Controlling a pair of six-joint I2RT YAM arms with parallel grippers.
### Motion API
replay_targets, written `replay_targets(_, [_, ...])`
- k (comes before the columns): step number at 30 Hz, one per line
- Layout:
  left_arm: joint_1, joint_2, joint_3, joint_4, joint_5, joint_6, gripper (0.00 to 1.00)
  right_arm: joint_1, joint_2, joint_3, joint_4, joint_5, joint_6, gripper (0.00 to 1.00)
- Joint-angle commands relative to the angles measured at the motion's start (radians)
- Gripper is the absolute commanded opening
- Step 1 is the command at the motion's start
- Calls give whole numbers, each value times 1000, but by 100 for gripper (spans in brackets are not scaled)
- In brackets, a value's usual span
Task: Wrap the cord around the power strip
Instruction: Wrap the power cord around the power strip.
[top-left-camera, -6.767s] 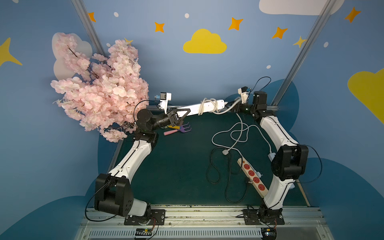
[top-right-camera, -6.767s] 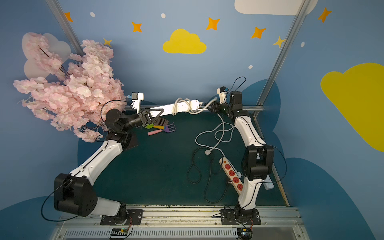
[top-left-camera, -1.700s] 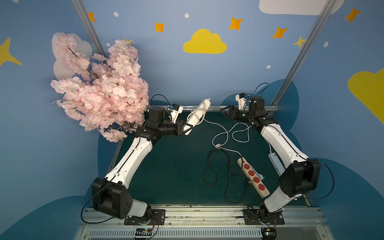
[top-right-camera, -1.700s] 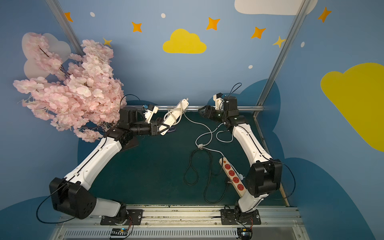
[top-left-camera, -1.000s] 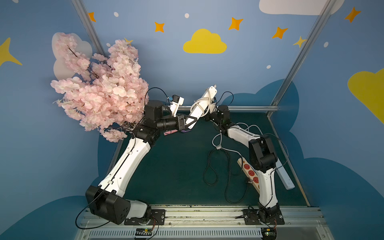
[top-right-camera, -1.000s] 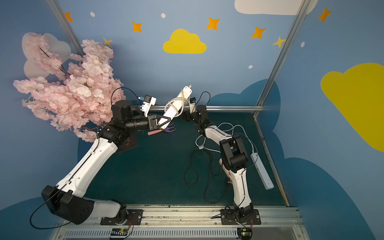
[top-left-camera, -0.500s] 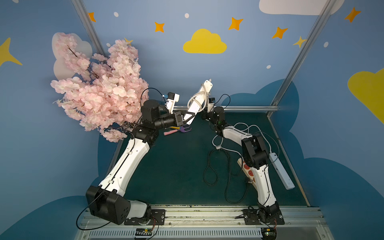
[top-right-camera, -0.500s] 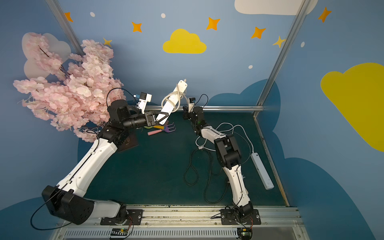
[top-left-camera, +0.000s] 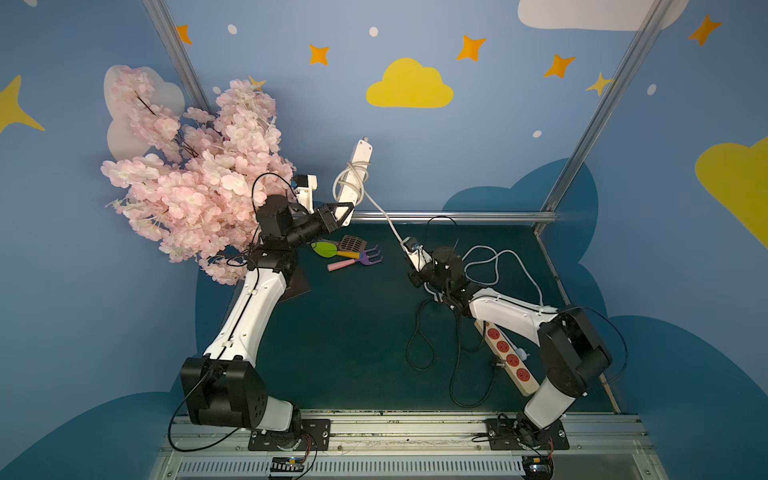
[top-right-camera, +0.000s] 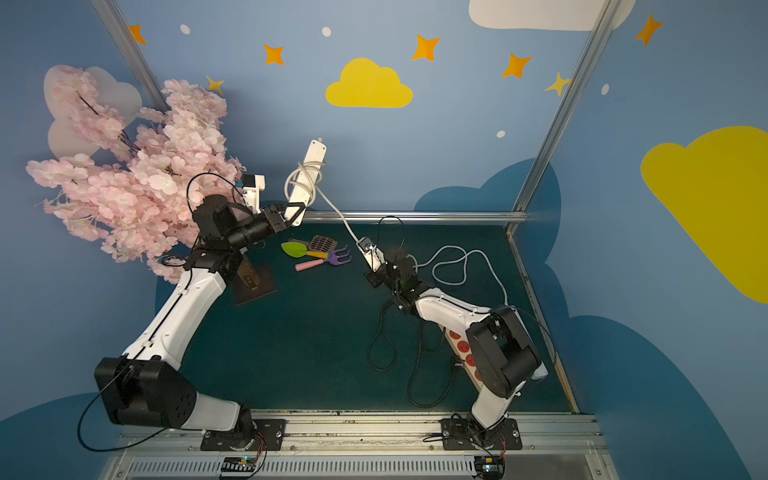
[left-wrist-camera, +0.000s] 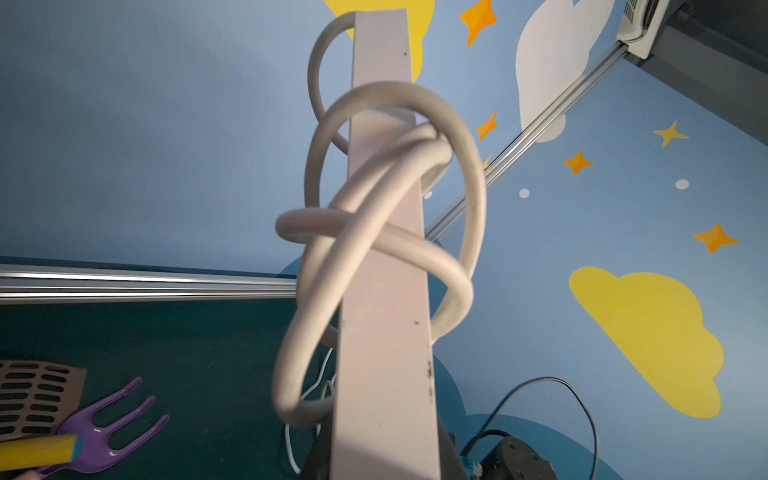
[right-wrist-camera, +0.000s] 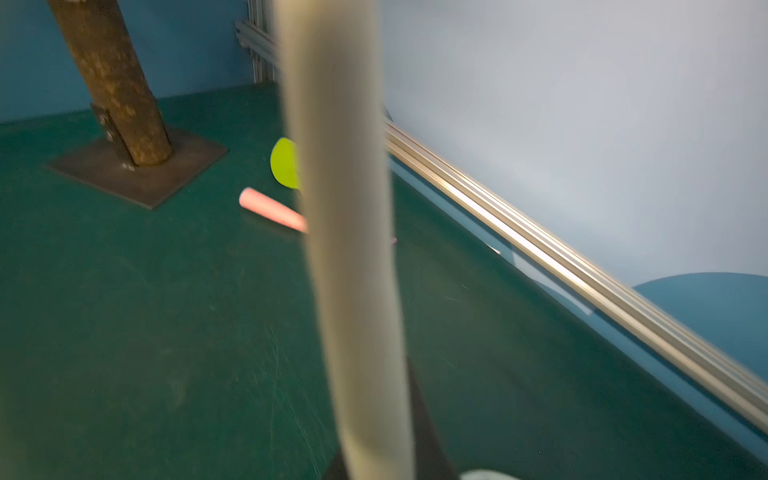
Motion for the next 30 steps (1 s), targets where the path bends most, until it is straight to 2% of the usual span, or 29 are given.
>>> replay_targets(1, [-14,-10,95,-56,-119,229,3,35,-83,-47,-68,182,-195,0])
replay_targets(3, [-34,-15,105,-160,-185,339,2,53,-128,-46,-81,227,-259,0])
replay_targets(9, [-122,-26,95,-408,-359,597,2,93,-249,-11,-105,211,-387,0])
replay_targets(16, [-247,17,93,-664,-457,816,2,105,-334,148,-239,61,-463,0])
replay_targets(19, [-302,48,88,-771,-428,913,2,71,-295,290,-355,-10,-462,0])
replay_targets(24, [-344,47,56,-881,-247,1042,3,-68,-140,560,-555,-161,-402,0])
replay_targets(27, [-386,14,35,-929,-112,1162,3,-140,1,754,-703,-245,-389,0])
replay_targets(30, [-400,-37,3,-898,56,1186,2,-222,120,893,-796,-372,-328,0])
